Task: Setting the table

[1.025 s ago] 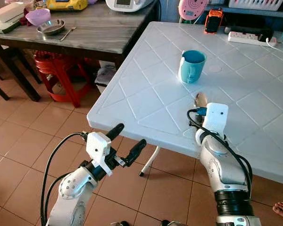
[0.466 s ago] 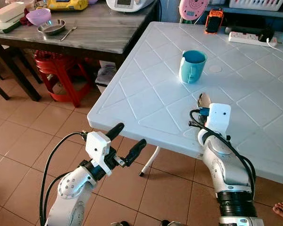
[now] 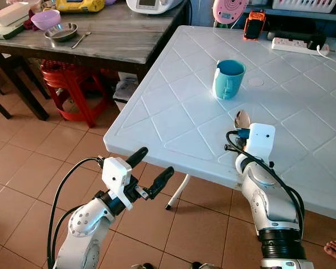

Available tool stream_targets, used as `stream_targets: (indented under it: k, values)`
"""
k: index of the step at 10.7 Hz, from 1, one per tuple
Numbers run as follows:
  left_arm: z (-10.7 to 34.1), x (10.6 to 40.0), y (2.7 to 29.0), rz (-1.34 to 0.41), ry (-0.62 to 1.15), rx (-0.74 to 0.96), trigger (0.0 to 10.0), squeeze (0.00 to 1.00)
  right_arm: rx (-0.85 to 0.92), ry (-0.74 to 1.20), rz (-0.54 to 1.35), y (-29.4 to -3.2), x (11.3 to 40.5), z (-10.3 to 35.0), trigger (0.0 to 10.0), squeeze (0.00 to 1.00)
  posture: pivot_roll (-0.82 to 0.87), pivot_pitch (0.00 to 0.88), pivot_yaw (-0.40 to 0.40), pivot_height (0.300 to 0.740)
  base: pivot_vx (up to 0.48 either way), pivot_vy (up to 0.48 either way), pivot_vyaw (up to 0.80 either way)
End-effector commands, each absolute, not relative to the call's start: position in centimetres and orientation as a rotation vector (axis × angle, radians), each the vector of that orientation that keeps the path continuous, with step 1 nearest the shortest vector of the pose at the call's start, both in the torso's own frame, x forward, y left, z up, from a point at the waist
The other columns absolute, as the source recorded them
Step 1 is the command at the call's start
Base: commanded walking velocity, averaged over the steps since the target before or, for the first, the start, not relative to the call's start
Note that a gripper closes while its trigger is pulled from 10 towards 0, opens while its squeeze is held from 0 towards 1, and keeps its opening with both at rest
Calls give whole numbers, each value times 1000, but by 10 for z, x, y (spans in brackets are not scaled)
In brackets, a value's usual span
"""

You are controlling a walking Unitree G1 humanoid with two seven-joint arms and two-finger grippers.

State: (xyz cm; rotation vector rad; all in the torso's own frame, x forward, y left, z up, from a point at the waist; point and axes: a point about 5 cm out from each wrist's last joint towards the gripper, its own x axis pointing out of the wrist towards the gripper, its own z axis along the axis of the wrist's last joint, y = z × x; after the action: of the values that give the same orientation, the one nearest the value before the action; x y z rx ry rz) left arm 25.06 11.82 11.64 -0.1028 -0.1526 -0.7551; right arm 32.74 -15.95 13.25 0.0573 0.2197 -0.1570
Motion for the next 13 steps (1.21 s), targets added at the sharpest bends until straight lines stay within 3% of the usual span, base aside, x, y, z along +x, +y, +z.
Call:
stream_targets:
  k: [1, 7, 8, 9, 10, 13]
  values:
    - [114, 250, 121, -750, -141, -95, 10000, 0, 67, 329, -163, -160, 320, 109, 0, 0, -96, 166, 65, 740, 0, 0, 0]
    - [114, 250, 121, -750, -141, -95, 10000, 0, 67, 329, -163, -160, 320, 109, 0, 0, -96, 166, 65, 740, 0, 0, 0]
    - [117, 265, 131, -590, -159, -72, 10000, 0, 75, 153, -139, -156, 321, 134, 0, 0, -91, 162, 81, 740, 0, 0, 0]
    - [123, 284, 144, -359, -180, -49, 10000, 0, 69, -66, -106, -151, 316, 165, 745, 0, -92, 166, 82, 740, 0, 0, 0]
    - [122, 283, 143, -358, -181, -47, 10000, 0, 64, -58, -99, -150, 316, 163, 9804, 0, -91, 167, 83, 740, 0, 0, 0]
    - [124, 287, 143, -324, -186, -52, 10000, 0, 61, -68, -95, -149, 314, 161, 10000, 0, -89, 166, 87, 740, 0, 0, 0]
